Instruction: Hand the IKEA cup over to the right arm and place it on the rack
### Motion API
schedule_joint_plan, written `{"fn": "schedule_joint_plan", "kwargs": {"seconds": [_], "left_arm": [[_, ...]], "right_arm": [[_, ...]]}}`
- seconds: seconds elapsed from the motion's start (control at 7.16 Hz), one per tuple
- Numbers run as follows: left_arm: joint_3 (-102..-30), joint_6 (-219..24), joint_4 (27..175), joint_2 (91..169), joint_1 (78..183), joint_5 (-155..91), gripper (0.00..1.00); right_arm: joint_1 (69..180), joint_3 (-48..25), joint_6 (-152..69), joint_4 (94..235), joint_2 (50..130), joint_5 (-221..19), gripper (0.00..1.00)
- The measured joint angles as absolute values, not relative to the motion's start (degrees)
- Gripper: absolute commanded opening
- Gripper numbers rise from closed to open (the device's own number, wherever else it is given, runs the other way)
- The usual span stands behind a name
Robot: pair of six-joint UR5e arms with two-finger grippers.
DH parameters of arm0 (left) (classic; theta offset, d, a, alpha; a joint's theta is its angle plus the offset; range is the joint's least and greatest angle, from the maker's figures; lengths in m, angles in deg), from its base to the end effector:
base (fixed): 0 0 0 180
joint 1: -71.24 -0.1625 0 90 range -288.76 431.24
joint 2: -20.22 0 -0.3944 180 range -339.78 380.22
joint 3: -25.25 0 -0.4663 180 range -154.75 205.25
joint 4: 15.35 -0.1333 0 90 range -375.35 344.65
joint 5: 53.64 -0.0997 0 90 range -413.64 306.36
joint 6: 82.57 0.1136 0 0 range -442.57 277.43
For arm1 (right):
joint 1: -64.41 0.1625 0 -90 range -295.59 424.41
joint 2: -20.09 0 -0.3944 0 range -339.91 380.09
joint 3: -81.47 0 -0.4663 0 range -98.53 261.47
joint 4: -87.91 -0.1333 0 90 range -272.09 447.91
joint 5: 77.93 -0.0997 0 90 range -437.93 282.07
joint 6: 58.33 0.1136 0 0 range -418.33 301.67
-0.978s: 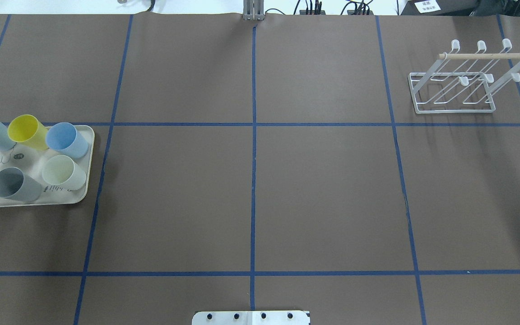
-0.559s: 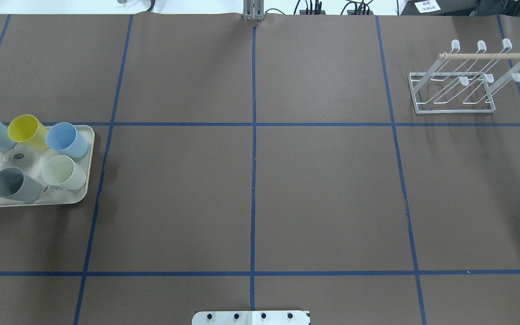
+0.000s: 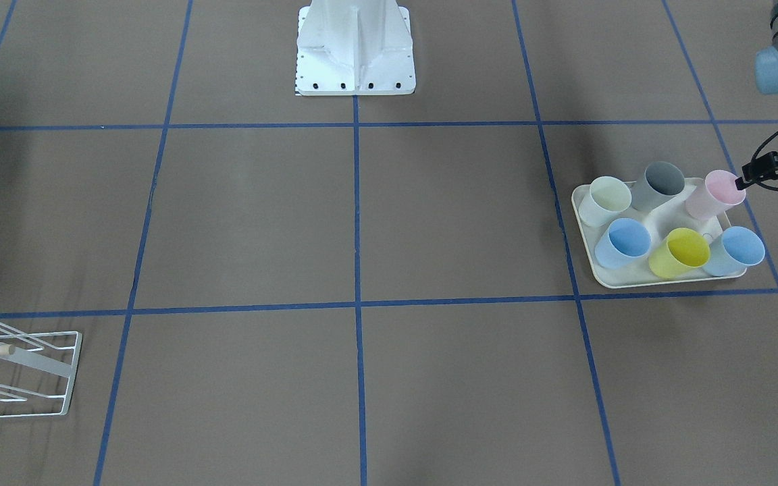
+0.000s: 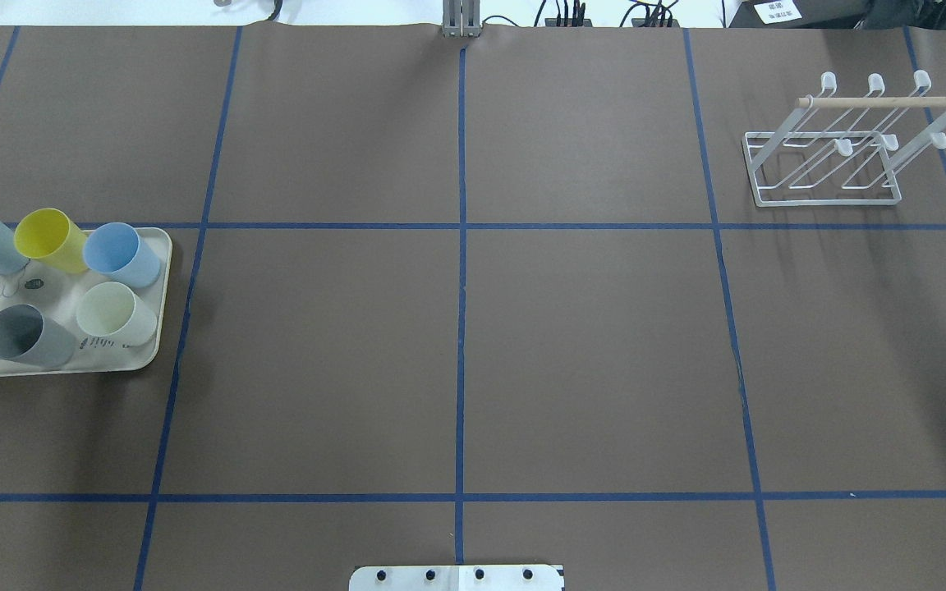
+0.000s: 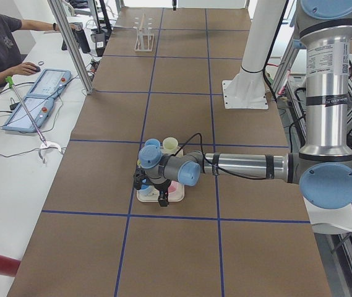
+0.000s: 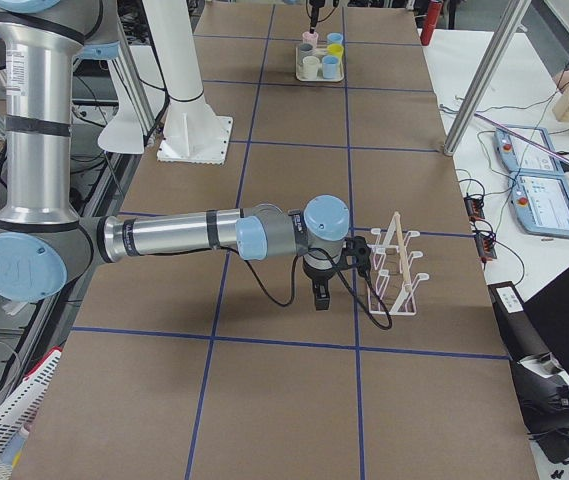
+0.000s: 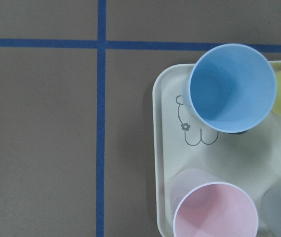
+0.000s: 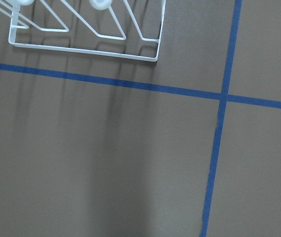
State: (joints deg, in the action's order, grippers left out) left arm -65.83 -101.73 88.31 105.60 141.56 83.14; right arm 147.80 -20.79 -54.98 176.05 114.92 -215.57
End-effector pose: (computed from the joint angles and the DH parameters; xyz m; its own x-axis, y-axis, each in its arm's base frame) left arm 0.1361 -0.5306 0.6435 0.6772 0.0275 -0.7353 -0.1157 0.9909 -0.0695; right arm -0.0131 -0.5420 0.5546 0.6611 -0.1384 0.7374 0.0751 0.9901 0.1185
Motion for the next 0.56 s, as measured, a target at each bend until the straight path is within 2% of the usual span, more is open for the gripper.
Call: {"fn": "schedule_joint_plan", "kwargs": {"seconds": [0.28, 0.42, 0.56], "left_arm": [[-64.3, -102.0, 90.0, 105.6, 140.9, 83.2, 0.11], [-64.0, -102.6, 90.2, 105.6, 140.7, 83.2, 0.0], [-64.1, -103.3, 90.3, 105.7, 140.6, 83.2, 0.0]], "right_arm": [[147.5, -20.8, -55.0, 176.0, 114.9, -215.5, 1.0], [147.5, -20.8, -55.0, 176.0, 114.9, -215.5, 1.0], [147.4, -20.8, -55.0, 176.0, 114.9, -215.5, 1.0]]}}
